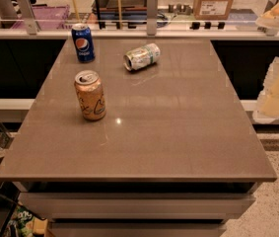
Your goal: Place 7up can upright
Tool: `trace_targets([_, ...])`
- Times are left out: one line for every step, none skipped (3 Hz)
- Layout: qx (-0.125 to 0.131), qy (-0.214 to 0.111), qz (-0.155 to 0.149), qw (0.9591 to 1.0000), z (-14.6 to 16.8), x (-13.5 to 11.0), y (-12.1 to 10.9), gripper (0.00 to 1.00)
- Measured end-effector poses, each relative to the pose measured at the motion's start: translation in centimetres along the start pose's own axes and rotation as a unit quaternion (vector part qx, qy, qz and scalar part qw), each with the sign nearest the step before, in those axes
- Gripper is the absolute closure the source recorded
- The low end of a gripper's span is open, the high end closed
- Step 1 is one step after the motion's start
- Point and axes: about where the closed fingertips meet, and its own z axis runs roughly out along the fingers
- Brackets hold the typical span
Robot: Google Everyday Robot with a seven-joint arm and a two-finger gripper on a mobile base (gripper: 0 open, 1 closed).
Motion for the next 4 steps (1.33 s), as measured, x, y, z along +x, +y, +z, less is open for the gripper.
trace_targets([0.006, -0.005, -0.008, 0.9999, -0.4, -0.3, -0.4, 0.00])
trace_targets([0.006, -0.007, -0.027, 0.9996, -0.1, -0.7, -1.6, 0.00])
trace_targets([-0.001, -0.009, -0.053, 0.9985, 1.0, -1.3, -3.5, 0.00])
trace_targets([-0.014, -0.006, -0.084, 0.9964, 2.5, -2.0, -5.6, 0.00])
